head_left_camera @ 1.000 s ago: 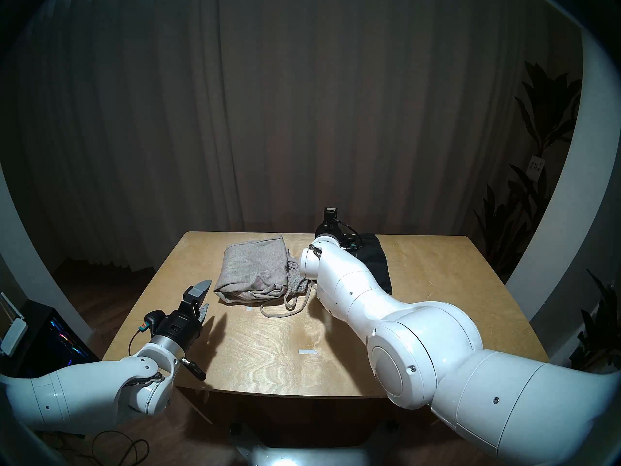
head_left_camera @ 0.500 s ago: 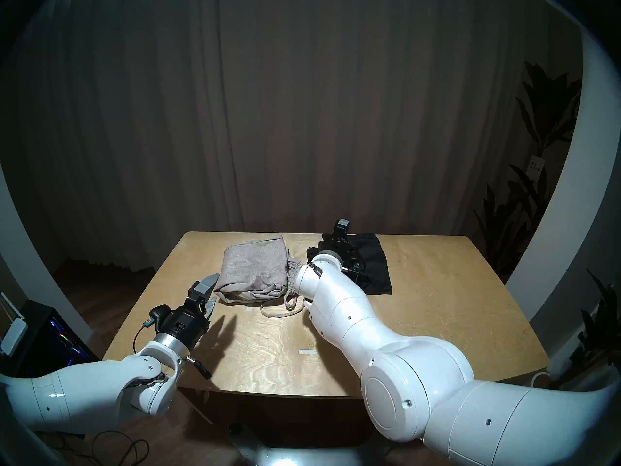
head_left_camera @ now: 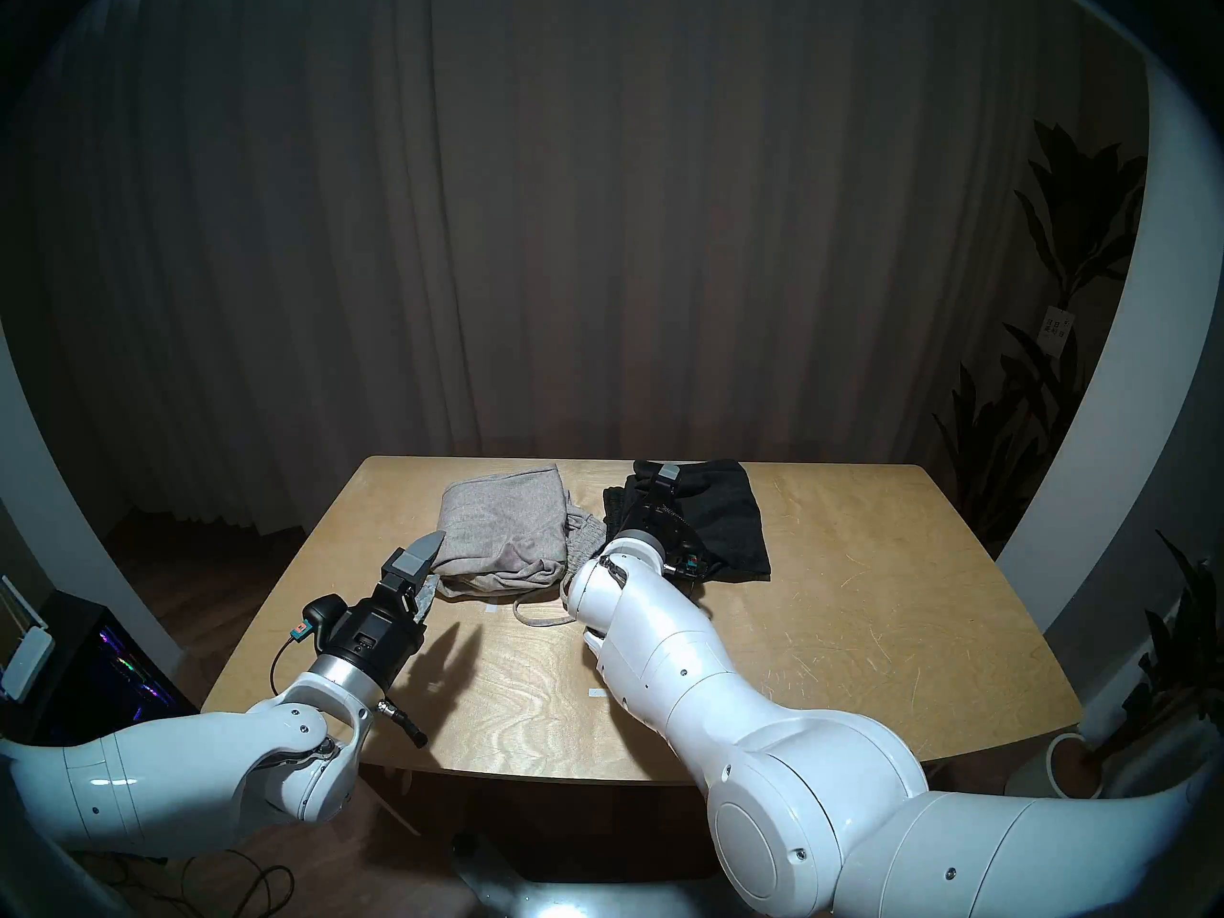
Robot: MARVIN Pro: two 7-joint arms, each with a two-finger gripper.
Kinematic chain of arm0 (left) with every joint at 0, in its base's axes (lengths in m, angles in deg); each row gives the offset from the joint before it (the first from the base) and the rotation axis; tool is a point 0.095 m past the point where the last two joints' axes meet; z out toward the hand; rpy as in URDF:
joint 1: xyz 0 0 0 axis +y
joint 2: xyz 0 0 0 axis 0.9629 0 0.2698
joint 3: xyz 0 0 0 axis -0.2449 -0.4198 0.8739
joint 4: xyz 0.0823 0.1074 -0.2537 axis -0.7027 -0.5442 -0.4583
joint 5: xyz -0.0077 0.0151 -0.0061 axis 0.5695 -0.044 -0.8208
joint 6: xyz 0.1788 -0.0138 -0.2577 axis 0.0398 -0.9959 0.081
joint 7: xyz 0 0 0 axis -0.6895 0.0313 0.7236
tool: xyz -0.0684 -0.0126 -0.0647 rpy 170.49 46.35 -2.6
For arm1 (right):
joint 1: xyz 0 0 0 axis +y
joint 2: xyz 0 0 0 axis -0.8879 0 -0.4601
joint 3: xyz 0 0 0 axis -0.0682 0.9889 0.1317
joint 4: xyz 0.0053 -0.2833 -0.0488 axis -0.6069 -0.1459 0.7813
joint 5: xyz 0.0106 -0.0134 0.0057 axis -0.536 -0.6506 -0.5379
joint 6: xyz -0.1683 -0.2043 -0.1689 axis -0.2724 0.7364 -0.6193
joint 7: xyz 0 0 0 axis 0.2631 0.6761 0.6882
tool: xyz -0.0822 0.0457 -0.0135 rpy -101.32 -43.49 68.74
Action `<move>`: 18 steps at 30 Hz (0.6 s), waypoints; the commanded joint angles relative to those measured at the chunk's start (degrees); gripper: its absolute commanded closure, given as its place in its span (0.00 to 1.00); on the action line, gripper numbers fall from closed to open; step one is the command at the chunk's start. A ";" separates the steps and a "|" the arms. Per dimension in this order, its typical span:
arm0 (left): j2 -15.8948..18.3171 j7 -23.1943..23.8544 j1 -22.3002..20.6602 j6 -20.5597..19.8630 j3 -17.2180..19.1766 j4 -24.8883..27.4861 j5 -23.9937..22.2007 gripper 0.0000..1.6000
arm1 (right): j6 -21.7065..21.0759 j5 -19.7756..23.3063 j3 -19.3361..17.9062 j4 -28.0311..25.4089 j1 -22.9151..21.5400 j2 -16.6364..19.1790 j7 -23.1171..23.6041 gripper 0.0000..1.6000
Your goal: Fold pants twice and stack them
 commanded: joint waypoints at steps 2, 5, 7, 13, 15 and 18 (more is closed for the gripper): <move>-1.02 0.40 -1.02 0.14 0.46 0.75 0.82 0.00 | 0.00 1.39 3.70 -1.64 1.58 0.56 0.10 0.00; -1.39 0.36 -1.08 0.10 0.45 0.83 1.03 0.00 | 0.43 1.88 4.07 -2.44 2.47 1.33 0.01 0.00; -1.59 0.34 -1.12 0.07 0.45 0.88 1.16 0.00 | 0.80 2.16 4.15 -3.08 3.21 1.99 0.11 0.00; -2.14 0.18 -1.32 -0.10 0.46 1.01 1.51 0.00 | 1.01 3.19 3.94 -5.88 4.58 3.19 0.70 0.00; -2.29 0.14 -1.41 -0.16 0.48 1.06 1.65 0.00 | 0.97 3.56 3.94 -7.08 4.55 3.14 1.01 0.00; -2.62 0.05 -1.53 -0.24 0.46 1.12 1.83 0.00 | 0.79 4.04 4.29 -9.04 4.43 2.97 1.53 0.00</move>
